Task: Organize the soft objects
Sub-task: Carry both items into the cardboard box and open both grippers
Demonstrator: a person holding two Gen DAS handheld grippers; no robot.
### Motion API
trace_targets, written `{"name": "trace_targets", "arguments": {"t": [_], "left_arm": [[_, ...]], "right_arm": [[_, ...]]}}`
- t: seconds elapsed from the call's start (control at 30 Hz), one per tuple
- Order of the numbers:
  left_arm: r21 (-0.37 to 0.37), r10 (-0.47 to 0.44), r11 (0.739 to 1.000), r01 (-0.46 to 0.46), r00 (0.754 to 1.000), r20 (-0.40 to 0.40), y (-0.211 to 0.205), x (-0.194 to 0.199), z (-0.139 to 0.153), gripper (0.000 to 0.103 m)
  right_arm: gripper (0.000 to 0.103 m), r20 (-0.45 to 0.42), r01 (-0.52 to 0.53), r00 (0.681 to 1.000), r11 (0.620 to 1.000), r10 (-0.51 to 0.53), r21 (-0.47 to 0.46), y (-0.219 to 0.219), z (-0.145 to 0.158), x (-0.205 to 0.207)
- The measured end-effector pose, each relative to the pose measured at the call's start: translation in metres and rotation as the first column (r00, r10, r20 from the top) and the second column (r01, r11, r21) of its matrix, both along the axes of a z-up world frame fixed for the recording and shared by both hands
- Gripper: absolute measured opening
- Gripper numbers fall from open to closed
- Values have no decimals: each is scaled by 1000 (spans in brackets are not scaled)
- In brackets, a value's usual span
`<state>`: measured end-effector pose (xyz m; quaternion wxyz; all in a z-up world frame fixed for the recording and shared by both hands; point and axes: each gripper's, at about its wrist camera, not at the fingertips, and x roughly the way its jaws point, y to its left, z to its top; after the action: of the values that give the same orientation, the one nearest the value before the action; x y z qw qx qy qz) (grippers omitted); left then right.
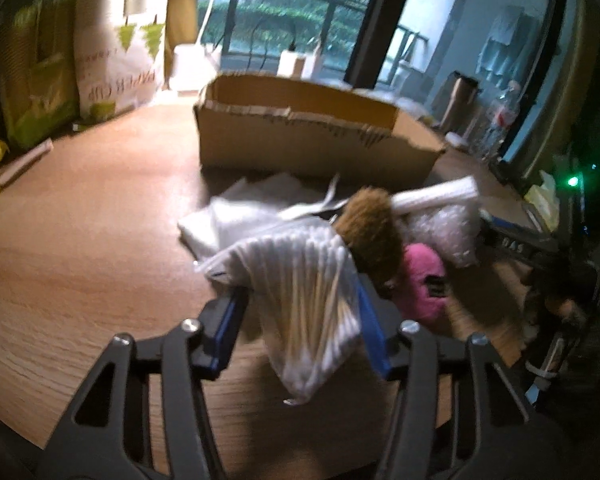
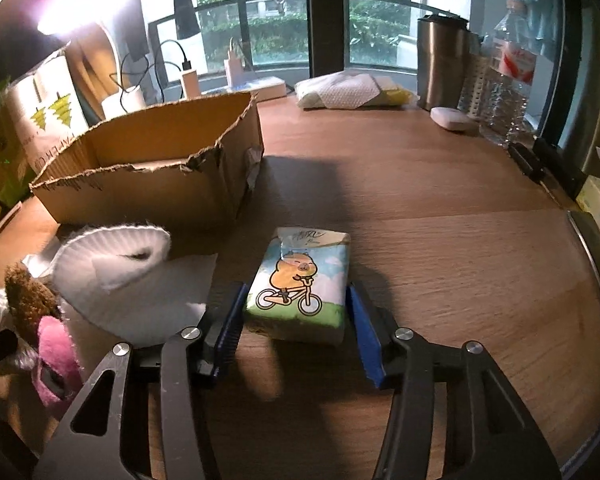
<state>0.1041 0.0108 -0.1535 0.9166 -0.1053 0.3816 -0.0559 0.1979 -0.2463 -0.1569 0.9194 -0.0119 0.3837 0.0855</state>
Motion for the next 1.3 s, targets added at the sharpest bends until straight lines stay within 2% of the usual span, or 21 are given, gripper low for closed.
{"name": "trace_targets", "arguments": {"t": [0.2, 0.3, 0.63, 0.83, 1.17, 1.3], "left_arm": [[-1, -7, 1000, 7, 993, 114, 3, -13, 28, 54], [4, -12, 1000, 12, 987, 161, 4, -14, 42, 54], [39, -8, 999, -5, 952, 306, 16, 17, 87, 54], [39, -21, 999, 8, 945, 328, 21, 45, 96, 54], [22, -51, 999, 47, 938, 343, 12, 96, 96, 54], [0, -59, 998, 62, 949, 311, 7, 119, 89, 54]], "right_arm": [[53, 37, 1, 999, 1000, -1, 15, -11, 16, -17], [53, 88, -12, 996, 1000, 10, 26, -15, 34, -27], [53, 225, -89, 971, 995, 79, 34, 0, 79, -28], [53, 268, -137, 956, 990, 121, 41, 16, 89, -19], [53, 304, -206, 934, 978, 187, 30, 46, 96, 11], [53, 303, -224, 931, 974, 205, 31, 58, 95, 26]]}}
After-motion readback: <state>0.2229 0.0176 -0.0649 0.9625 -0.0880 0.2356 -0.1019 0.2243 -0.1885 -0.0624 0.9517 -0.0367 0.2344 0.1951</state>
